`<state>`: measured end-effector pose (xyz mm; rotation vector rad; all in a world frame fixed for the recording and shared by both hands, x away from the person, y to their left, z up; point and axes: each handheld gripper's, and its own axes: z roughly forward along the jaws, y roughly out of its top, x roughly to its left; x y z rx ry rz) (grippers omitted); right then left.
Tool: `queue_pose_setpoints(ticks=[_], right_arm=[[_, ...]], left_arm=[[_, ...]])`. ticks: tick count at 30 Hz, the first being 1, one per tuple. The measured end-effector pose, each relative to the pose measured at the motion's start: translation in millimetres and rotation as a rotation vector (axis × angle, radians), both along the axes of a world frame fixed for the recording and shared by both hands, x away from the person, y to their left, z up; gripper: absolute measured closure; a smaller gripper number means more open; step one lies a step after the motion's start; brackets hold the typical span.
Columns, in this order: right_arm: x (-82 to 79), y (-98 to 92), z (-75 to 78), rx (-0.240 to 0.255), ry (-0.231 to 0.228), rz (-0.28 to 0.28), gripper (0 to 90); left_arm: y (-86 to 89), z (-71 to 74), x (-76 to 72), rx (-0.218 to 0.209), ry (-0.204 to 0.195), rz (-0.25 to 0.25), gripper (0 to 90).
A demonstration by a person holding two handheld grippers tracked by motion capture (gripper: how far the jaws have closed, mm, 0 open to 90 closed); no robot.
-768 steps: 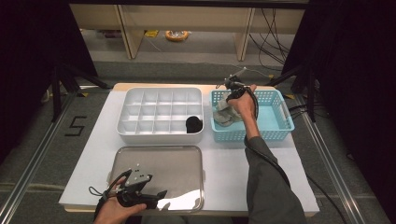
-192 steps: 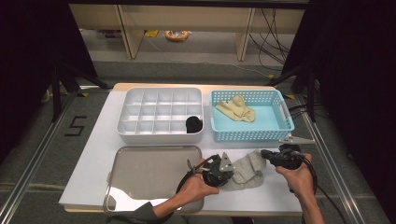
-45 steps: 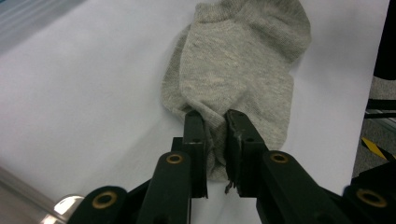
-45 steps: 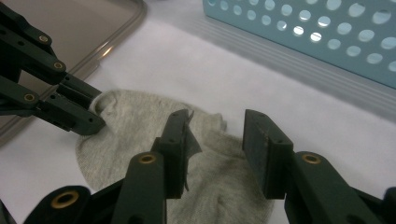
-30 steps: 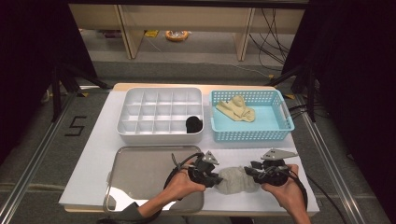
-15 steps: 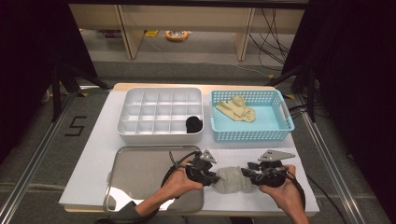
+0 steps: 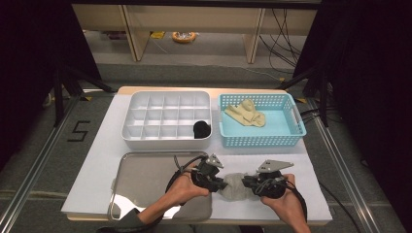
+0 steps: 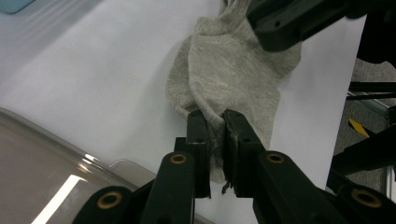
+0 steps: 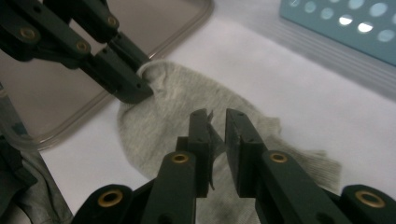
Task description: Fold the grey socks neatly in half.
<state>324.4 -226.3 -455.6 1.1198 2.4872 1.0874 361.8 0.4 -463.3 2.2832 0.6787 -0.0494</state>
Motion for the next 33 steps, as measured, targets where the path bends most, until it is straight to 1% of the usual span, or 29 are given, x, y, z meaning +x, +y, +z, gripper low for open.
queue_pose_setpoints(ticks=[1,2,3,4,6,7,9,10,11,12,13,14,15,16,18,19,20,21,22,23,24,25,26,27,28,29,31,32,33], right_arm=[[0.9,1.0,-1.4,-0.018,-0.001,0.01,82.8],[-0.1,3.3,-2.8,-0.014,0.02,-0.011,83.5],[0.6,3.4,-3.6,-0.026,0.034,-0.004,84.2],[1.4,4.0,-5.9,-0.033,0.039,-0.011,84.9],[4.7,4.8,-12.7,-0.049,0.032,0.006,86.3],[4.2,6.8,-15.7,-0.059,0.061,-0.006,86.8],[6.2,7.5,-19.6,-0.073,0.061,0.006,86.9],[5.9,11.1,-21.7,-0.06,0.094,-0.012,87.4],[6.2,11.4,-21.2,-0.069,0.082,0.0,87.4],[5.1,12.6,-21.2,-0.067,0.082,-0.002,87.4],[3.2,14.4,-22.7,-0.051,0.085,-0.01,87.4],[2.7,14.2,-22.7,-0.065,0.074,0.008,87.4],[1.2,16.3,-24.2,-0.05,0.064,0.001,87.4],[0.2,16.2,-22.1,-0.063,0.08,0.016,87.3],[-1.6,19.6,-22.7,-0.036,0.099,0.004,86.9],[-1.1,20.2,-23.6,-0.031,0.088,0.009,86.8],[-0.8,20.0,-23.0,-0.046,0.086,0.02,86.7],[-0.8,20.0,-23.0,-0.046,0.086,0.02,86.7],[-2.3,21.2,-21.9,-0.029,0.089,0.006,86.5],[-2.3,21.2,-21.9,-0.029,0.089,0.006,86.5],[-2.7,20.2,-19.3,-0.038,0.099,0.008,86.4],[-1.4,20.0,-17.2,-0.034,0.072,0.0,86.4],[0.6,19.7,-15.7,-0.034,0.059,-0.012,86.4],[0.6,19.7,-15.7,-0.034,0.059,-0.012,86.4],[6.0,19.2,-14.8,-0.033,0.035,-0.032,86.4],[9.0,19.2,-15.0,-0.034,0.031,-0.04,86.4],[14.5,19.6,-20.0,-0.046,0.017,-0.039,86.6],[14.8,19.4,-20.2,-0.055,0.05,-0.041,86.7],[15.4,20.0,-24.0,-0.053,0.043,-0.041,86.8]], left_arm=[[0.0,0.0,0.0,0.0,0.0,0.0,80.4],[0.3,1.8,0.1,-0.006,0.007,-0.009,80.4],[0.3,1.8,0.1,-0.006,0.007,-0.009,80.4],[0.6,3.4,0.3,-0.01,0.003,-0.018,80.4],[0.4,4.4,-0.5,-0.031,0.023,0.0,80.4],[0.8,4.8,-0.1,-0.03,0.024,-0.002,80.5],[1.1,4.9,0.5,-0.029,0.018,-0.003,80.6],[1.7,5.4,0.4,-0.031,0.02,-0.003,80.7],[2.0,6.0,-0.4,-0.037,0.027,0.001,80.8],[2.7,6.9,-0.5,-0.038,0.027,0.0,80.8],[3.3,7.6,-0.4,-0.046,0.029,0.001,81.0],[4.0,8.3,-0.4,-0.053,0.038,0.0,81.1],[4.8,9.0,0.1,-0.053,0.038,-0.003,81.2],[5.4,9.6,0.3,-0.054,0.037,0.004,81.2],[7.9,10.7,2.7,-0.053,0.033,0.013,81.2],[8.8,10.4,3.3,-0.053,0.038,0.011,81.2],[8.8,9.5,2.8,-0.051,0.035,0.019,81.3],[8.8,9.5,2.8,-0.051,0.035,0.019,81.3],[9.5,9.1,4.2,-0.041,0.032,0.02,81.3],[9.5,9.1,4.2,-0.041,0.032,0.02,81.3],[9.2,9.6,4.8,-0.043,0.028,0.025,81.3],[9.0,12.1,5.6,-0.041,0.016,0.023,81.3],[9.9,14.0,6.2,-0.017,-0.004,0.007,81.3],[9.9,14.0,6.2,-0.017,-0.004,0.007,81.3],[8.4,15.4,5.4,-0.013,-0.014,0.008,81.3],[8.0,15.8,5.4,-0.006,-0.016,-0.001,81.3],[6.4,15.3,5.0,-0.007,-0.02,0.008,81.3],[6.1,15.0,5.2,-0.002,-0.023,0.01,81.3],[6.1,15.0,5.2,-0.002,-0.023,0.01,81.3]])
